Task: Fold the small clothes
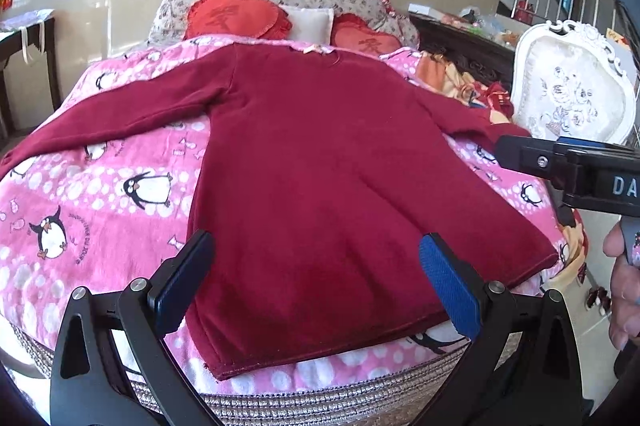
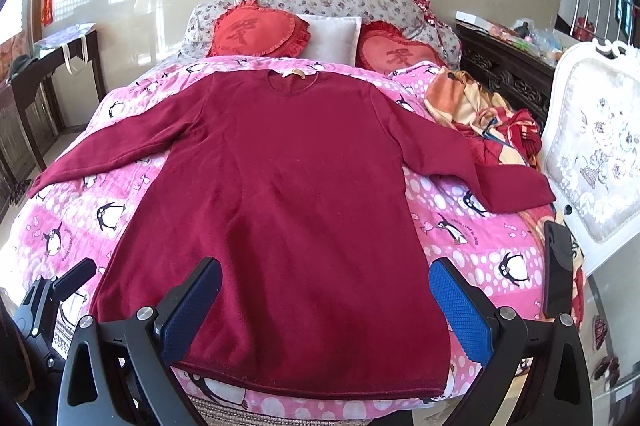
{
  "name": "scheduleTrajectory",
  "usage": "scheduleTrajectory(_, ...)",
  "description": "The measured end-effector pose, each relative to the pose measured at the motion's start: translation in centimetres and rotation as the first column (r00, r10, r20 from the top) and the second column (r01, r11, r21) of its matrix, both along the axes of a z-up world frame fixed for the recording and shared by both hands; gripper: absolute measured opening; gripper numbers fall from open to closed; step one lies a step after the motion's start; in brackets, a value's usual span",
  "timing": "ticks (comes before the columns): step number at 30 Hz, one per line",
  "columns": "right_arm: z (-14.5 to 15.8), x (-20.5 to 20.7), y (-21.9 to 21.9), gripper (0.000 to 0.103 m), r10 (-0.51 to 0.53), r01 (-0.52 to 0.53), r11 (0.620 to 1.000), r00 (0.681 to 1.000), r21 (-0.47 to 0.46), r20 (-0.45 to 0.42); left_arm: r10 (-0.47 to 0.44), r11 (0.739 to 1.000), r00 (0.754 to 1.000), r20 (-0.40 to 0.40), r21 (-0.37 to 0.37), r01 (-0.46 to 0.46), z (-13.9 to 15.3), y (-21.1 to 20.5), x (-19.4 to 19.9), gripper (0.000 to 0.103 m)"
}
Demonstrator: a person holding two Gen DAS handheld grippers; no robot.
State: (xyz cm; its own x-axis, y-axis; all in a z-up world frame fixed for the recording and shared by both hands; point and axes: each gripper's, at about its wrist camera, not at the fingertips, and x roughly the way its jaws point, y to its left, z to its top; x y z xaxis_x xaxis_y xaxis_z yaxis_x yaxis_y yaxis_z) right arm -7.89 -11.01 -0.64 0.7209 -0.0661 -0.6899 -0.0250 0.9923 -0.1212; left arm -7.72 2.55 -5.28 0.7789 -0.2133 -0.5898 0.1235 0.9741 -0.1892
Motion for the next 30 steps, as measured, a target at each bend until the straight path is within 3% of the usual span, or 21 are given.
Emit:
scheduleTrajectory(7, -0.5, 0.2, -1.1, 0.103, -0.016, 0.016, 1.000, 1.000, 0.013, 0.003, 0.044, 0.999, 0.998, -0.045, -0.012, -0.045, -0.6, 0.6, 0.5, 0.102)
scheduleTrajectory(9, -0.7, 0.5, -1.6, 0.103, -0.028, 0.028, 0.999, 1.000, 0.021, 0.006, 0.020, 0.999, 0.999, -0.043, -0.046, -0.022, -0.7, 0.9, 0.5, 0.102)
scheduleTrajectory(16, -0.7, 4.9, -1.6, 0.103, 0.008, -0.009, 1.000, 1.000, 0.022, 0.021, 0.042, 0.998, 0.997, -0.059, -0.041, -0.045, -0.9, 0.6, 0.9, 0.102)
scheduleTrajectory(19, -0.8, 7.7, -0.9, 0.103, 0.034, -0.035, 0.999, 0.999, 0.027, 0.042, 0.065, 0.998, 0.998, -0.019, -0.013, -0.066, 0.7, 0.6, 1.4, 0.102)
scheduleTrajectory(23, -2.0, 11.4, -0.7, 0.103, 0.057, -0.059, 0.998, 0.997, 0.037, 0.054, 0.113, 0.987, 0.993, 0.042, 0.106, -0.117, 3.1, 1.6, 4.6, 0.102)
scheduleTrajectory(26, -4.0, 14.0, -1.0, 0.103, 0.071, -0.072, 0.997, 0.997, 0.037, 0.037, 0.168, 0.976, 0.986, 0.019, 0.139, -0.169, 3.3, 4.0, 8.4, 0.102)
scheduleTrajectory(30, -6.9, 16.1, -1.9, 0.103, 0.050, -0.049, 0.999, 0.998, 0.021, -0.030, 0.281, 0.951, 0.958, -0.056, 0.150, -0.270, 1.6, 7.9, 12.4, 0.102)
